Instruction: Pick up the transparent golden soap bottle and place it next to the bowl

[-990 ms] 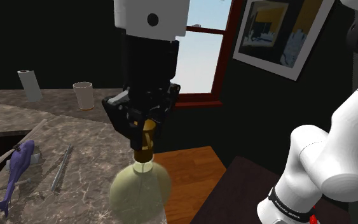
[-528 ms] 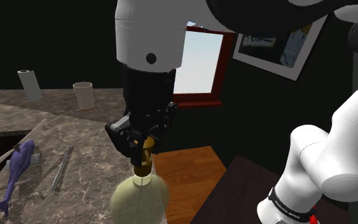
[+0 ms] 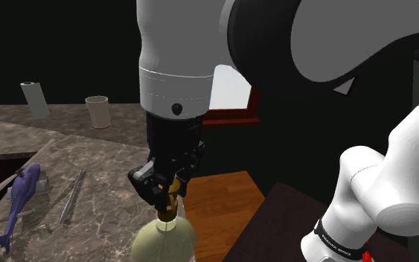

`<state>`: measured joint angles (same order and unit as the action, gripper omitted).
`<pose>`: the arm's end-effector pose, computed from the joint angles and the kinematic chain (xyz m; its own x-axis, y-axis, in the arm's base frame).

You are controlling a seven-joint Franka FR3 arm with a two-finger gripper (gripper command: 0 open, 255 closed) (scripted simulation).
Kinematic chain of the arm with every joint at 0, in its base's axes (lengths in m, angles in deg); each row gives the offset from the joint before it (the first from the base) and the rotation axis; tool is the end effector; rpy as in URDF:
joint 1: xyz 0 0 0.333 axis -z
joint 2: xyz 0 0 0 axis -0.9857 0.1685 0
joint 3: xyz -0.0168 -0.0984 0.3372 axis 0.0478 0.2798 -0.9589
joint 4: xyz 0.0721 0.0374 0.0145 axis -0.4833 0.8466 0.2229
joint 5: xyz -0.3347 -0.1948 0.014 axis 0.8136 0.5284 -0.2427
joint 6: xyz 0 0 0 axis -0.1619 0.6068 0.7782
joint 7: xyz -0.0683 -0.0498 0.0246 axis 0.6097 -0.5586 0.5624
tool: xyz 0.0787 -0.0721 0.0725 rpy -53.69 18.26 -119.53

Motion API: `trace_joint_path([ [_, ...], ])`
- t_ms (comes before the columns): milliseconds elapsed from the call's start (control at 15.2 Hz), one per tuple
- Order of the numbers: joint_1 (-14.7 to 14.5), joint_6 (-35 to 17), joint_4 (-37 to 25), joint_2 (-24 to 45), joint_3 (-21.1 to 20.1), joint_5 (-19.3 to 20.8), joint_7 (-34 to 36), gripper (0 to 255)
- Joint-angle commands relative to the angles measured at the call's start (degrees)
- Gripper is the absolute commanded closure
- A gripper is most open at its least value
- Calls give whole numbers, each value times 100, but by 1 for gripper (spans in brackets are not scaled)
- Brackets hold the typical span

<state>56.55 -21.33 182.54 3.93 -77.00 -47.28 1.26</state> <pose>0.3014 0.3878 0.5416 0.9985 0.0553 0.0029 0.0554 -0.9976 -0.0416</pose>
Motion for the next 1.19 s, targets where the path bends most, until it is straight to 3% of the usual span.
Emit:
trace_joint_path([
  [0, -8, -166, 148, 10, -16, -3, 3, 255],
  [858, -25, -1179, 931, 255, -110, 42, 36, 255],
  [1122, -26, -1236, 969, 276, -116, 48, 40, 255],
])
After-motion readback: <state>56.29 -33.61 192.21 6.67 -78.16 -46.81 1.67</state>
